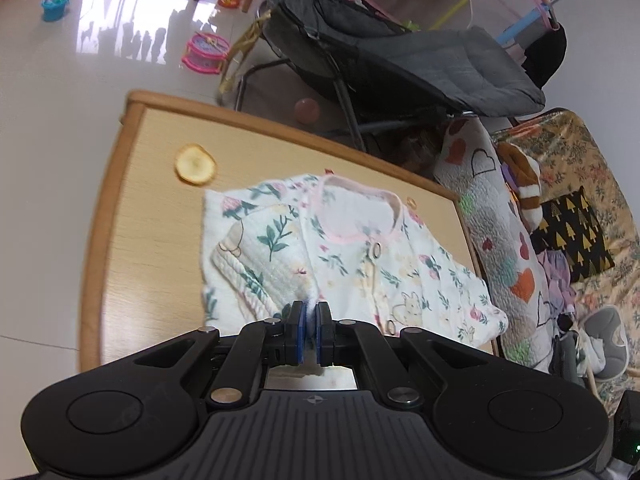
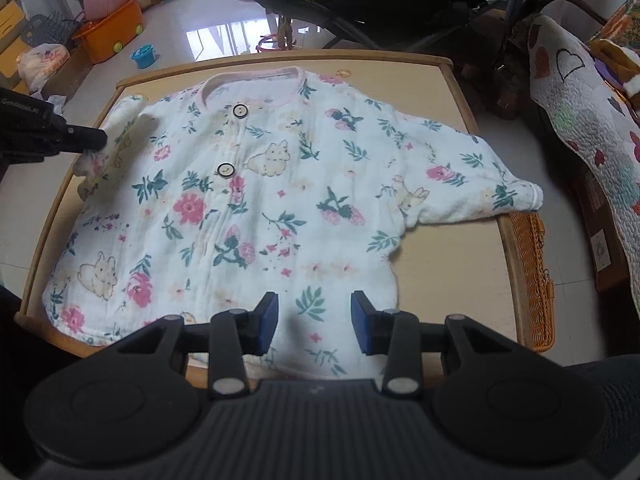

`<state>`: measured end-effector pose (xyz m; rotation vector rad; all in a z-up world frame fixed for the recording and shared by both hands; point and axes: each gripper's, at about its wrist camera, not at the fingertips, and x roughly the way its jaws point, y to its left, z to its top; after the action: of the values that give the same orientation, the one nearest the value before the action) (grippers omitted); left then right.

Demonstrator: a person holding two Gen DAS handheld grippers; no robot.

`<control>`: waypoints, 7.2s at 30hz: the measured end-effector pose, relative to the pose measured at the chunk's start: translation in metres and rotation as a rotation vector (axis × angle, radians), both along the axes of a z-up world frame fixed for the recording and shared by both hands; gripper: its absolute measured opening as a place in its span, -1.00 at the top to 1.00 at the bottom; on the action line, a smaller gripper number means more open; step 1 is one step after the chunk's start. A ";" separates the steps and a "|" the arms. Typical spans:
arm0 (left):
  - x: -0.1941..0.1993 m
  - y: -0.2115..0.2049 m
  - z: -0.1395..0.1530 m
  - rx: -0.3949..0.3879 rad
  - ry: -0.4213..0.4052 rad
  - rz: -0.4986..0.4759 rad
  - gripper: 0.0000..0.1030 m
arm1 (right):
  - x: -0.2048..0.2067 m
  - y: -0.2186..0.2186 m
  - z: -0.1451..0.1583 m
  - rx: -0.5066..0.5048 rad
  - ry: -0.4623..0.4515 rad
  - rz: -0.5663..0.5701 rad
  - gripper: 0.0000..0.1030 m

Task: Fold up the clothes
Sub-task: 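Fold the grasped sleeve over the front panel with the left tool, then fold the garment side toward the placket with the left tool, then release, then grasp the other sleeve cuff with the right tool, then fold the sleeve and side over toward the placket with the right tool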

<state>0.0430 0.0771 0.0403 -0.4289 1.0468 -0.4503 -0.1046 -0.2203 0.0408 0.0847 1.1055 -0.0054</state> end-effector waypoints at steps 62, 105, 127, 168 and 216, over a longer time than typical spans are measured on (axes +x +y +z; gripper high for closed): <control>0.022 -0.023 -0.011 0.273 -0.139 0.069 0.58 | -0.004 -0.025 -0.017 0.097 -0.011 -0.047 0.24; 0.015 -0.090 -0.009 0.099 -0.024 -0.014 0.58 | -0.001 -0.048 0.002 0.079 -0.065 -0.066 0.24; -0.053 -0.039 -0.004 0.031 0.101 0.079 0.54 | 0.050 -0.175 0.013 -0.057 -0.099 -0.245 0.24; -0.058 -0.053 0.002 0.116 0.095 0.000 0.54 | 0.075 -0.205 -0.025 0.226 -0.025 -0.246 0.91; -0.068 -0.006 -0.003 0.065 0.114 0.081 0.54 | 0.120 -0.009 -0.005 0.177 -0.092 0.001 0.89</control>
<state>-0.0251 0.0711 0.0371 -0.4415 1.1463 -0.3216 0.0159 -0.2297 0.0355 0.2408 1.0125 0.0971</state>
